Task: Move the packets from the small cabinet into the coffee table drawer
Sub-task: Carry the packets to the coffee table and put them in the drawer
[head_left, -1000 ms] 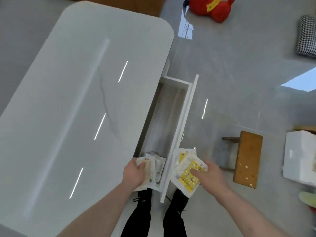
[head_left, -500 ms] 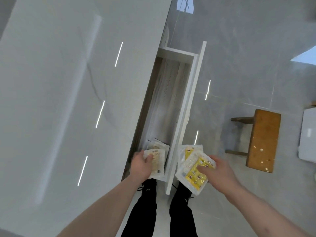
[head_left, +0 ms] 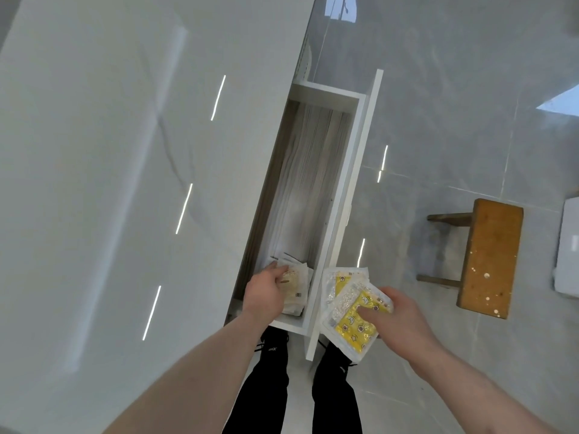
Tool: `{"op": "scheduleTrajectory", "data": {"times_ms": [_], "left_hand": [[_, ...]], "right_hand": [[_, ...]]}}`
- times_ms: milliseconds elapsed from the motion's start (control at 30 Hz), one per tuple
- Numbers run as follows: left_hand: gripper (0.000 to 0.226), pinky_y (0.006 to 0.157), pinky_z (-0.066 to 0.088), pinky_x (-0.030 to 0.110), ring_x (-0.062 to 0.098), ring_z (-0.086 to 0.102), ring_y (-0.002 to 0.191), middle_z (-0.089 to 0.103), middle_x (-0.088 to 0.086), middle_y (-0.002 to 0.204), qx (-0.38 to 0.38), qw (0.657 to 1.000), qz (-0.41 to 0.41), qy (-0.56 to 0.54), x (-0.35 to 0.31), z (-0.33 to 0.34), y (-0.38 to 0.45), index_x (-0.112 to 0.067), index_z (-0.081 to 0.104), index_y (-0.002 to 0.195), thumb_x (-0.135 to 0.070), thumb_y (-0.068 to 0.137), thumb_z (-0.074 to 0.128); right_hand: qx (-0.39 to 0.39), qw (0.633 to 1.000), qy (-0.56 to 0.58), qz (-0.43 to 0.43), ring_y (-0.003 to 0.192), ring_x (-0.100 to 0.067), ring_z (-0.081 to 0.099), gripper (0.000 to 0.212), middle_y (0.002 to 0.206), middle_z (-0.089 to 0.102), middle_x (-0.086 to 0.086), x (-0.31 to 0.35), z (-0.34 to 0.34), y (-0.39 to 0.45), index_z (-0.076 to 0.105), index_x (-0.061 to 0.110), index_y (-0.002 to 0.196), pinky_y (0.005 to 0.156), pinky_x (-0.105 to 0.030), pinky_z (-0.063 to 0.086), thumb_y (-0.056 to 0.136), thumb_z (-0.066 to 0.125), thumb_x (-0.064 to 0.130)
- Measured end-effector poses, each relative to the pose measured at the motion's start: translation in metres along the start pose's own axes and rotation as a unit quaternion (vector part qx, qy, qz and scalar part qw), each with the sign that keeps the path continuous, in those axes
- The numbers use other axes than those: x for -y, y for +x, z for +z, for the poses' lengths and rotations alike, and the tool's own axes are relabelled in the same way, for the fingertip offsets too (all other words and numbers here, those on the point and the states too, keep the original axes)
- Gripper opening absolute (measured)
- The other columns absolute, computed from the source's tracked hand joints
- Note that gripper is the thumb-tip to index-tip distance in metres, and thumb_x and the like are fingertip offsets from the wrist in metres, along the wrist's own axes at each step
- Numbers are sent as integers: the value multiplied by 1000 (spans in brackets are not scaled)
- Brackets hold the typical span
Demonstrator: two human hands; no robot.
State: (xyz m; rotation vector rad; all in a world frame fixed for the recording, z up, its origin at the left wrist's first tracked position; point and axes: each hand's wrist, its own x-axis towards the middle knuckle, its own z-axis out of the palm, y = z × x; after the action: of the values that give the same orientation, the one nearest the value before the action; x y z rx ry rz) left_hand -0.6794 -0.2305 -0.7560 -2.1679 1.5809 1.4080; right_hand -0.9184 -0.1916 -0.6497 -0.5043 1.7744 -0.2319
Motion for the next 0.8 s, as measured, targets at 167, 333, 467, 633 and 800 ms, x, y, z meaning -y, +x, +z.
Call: {"op": "scheduleTrajectory", "data": {"times_ms": [167, 333, 467, 633, 800], "left_hand": [[83, 114, 38, 31, 21, 37, 145, 8, -10, 168, 114, 984, 41, 131, 5, -5, 1, -37, 25, 157, 6, 90, 46], [80, 111, 38, 26, 19, 41, 141, 7, -12, 167, 89, 989, 85, 80, -4, -24, -11, -31, 21, 158, 6, 92, 44], [67, 113, 38, 26, 11, 44, 136, 37, -14, 155, 16, 974, 216, 71, -14, -64, -41, -29, 50, 143, 5, 85, 54], [55, 113, 35, 31, 15, 37, 139, 40, -4, 153, -140, 948, 260, 118, 3, -136, -48, -25, 54, 139, -5, 88, 61], [107, 125, 10, 51, 32, -10, 154, -21, 0, 166, -55, 956, 110, 266, 41, -161, -8, -26, -8, 160, -50, 88, 68]], "right_hand": [[-1, 1000, -15, 2, 75, -9, 75, 15, 88, 78, 7, 2, 3, -1, 70, 26, 98, 69, -30, 60, 89, 73, 15], [4, 999, -44, -15, 74, -7, 74, 14, 89, 77, 6, 13, 16, -2, 69, 26, 97, 61, -21, 54, 89, 73, 16], [24, 998, -52, -28, 75, -3, 73, 21, 92, 76, 9, 28, 33, 0, 68, 31, 102, 57, -15, 52, 88, 72, 16], [27, 996, -75, -32, 73, -3, 67, 16, 89, 71, 6, 44, 73, 16, 63, 26, 97, 53, -14, 50, 91, 67, 12], [10, 990, -138, -23, 84, -15, 64, 20, 91, 65, 4, 46, 123, 42, 60, 21, 104, 68, -30, 55, 90, 54, 8]]}}
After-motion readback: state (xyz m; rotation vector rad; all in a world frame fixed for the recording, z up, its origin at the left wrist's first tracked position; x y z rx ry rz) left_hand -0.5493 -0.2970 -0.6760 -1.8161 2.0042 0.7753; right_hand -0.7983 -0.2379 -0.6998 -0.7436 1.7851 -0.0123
